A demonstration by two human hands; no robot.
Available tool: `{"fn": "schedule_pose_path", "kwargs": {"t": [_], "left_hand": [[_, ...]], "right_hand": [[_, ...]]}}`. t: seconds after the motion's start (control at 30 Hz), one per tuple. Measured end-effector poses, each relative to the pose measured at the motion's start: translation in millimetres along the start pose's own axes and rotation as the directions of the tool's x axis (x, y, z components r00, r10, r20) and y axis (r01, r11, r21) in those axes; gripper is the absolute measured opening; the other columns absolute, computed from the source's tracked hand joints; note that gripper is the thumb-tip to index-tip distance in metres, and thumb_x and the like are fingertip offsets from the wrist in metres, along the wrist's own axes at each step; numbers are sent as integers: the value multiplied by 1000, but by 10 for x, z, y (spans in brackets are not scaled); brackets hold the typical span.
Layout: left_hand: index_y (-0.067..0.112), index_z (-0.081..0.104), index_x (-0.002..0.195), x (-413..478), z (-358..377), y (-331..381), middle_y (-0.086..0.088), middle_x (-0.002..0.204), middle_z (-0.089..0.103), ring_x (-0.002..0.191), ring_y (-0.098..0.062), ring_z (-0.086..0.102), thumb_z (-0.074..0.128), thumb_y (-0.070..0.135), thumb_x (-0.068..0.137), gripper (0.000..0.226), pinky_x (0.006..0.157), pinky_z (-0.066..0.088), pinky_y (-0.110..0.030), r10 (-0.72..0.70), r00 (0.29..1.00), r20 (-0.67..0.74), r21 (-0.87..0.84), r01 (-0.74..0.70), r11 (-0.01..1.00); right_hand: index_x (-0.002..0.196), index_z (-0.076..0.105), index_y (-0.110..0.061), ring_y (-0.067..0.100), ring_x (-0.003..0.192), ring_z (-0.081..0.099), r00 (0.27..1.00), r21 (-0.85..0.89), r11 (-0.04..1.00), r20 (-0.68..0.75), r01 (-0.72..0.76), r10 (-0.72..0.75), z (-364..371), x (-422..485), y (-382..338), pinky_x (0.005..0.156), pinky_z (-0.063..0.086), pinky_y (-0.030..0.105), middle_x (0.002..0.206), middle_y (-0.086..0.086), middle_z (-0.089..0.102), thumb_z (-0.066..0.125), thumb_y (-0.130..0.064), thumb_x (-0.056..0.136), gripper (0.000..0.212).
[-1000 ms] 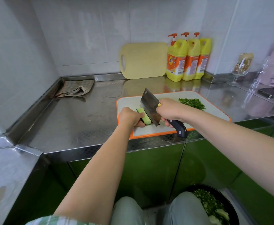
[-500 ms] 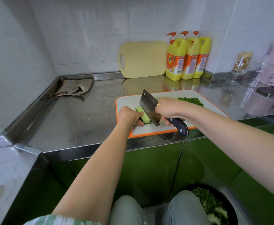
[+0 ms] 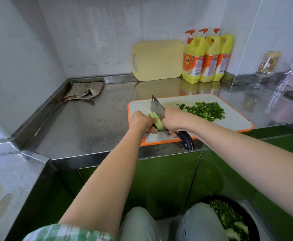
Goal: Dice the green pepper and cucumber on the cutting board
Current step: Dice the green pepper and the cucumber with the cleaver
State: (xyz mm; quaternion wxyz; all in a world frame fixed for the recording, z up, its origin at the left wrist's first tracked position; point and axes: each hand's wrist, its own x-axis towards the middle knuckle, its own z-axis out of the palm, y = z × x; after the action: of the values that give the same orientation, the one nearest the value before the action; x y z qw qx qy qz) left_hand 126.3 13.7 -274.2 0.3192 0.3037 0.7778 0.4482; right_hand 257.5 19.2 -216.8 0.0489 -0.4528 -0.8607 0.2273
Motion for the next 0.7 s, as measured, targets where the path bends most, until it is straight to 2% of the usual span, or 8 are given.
{"fn": "schedule_pose_path", "kwargs": {"t": [0.13, 0.17, 0.27, 0.33, 0.43, 0.5, 0.57, 0.7], "left_hand": [[5, 62, 83, 6, 7, -4, -13, 52, 66, 73, -32, 73, 74, 16, 84, 17, 81, 59, -43, -4, 1000, 9, -9, 4, 1000], [5, 61, 84, -5, 7, 4, -12, 51, 65, 73, -32, 73, 74, 17, 84, 17, 82, 59, -43, -4, 1000, 11, -10, 4, 1000], [7, 60, 81, -29, -3, 17, -9, 46, 63, 66, -28, 71, 73, 20, 85, 19, 84, 58, -40, -6, 1000, 18, -5, 7, 1000], [8, 60, 76, -31, -1, 8, -8, 47, 64, 72, -29, 72, 73, 21, 85, 20, 85, 58, -41, -1, 1000, 16, -2, 1, 1000], [9, 59, 71, -26, -14, -4, -7, 47, 64, 75, -29, 73, 73, 21, 86, 23, 86, 57, -41, 8, 1000, 12, -11, -8, 1000], [8, 59, 71, -19, -17, -7, -6, 47, 64, 66, -26, 71, 72, 22, 86, 23, 86, 57, -41, 5, 1000, 17, 7, -5, 1000], [8, 61, 72, -44, -10, 1, -6, 48, 65, 56, -21, 68, 72, 23, 85, 23, 82, 58, -39, 2, 1000, 8, 18, -2, 1000], [8, 59, 68, -103, -1, 14, -6, 45, 62, 41, -17, 62, 71, 21, 82, 23, 61, 56, -25, 10, 999, -49, -2, -11, 1000]], "right_hand": [[85, 55, 1, 22, 48, 54, 998, 53, 997, 39, -60, 58, 43, 99, 50, 44, 41, 25, 67, 14, 56, 41, -1, 94, 17], [84, 57, 0, 23, 51, 55, 998, 64, 996, 26, -66, 65, 45, 126, 81, 45, 42, 25, 67, 13, 56, 42, 0, 93, 17], [80, 58, 3, 29, 57, 57, 994, 150, 982, 24, -111, 108, 61, 201, 210, 50, 44, 24, 66, 16, 57, 44, 2, 89, 17], [81, 57, 6, 31, 55, 55, 992, 224, 966, 33, -126, 122, 71, 214, 280, 47, 43, 24, 59, 18, 55, 40, 4, 85, 17], [75, 49, 0, 26, 44, 47, 995, 331, 939, -6, -88, 96, 38, 174, 297, 40, 41, 22, 47, 14, 49, 35, 2, 87, 18], [77, 43, -5, 24, 44, 44, 997, 377, 925, -33, -56, 74, -19, 127, 283, 39, 40, 21, 51, 15, 49, 33, -3, 91, 18], [81, 41, -7, 24, 47, 44, 997, 372, 927, -50, -42, 65, -88, 85, 267, 40, 40, 21, 60, 17, 50, 31, -6, 94, 16], [92, 43, -3, 25, 46, 47, 997, 303, 951, -21, -59, 68, -161, -8, 224, 40, 40, 21, 64, 17, 52, 31, -5, 95, 13]]}}
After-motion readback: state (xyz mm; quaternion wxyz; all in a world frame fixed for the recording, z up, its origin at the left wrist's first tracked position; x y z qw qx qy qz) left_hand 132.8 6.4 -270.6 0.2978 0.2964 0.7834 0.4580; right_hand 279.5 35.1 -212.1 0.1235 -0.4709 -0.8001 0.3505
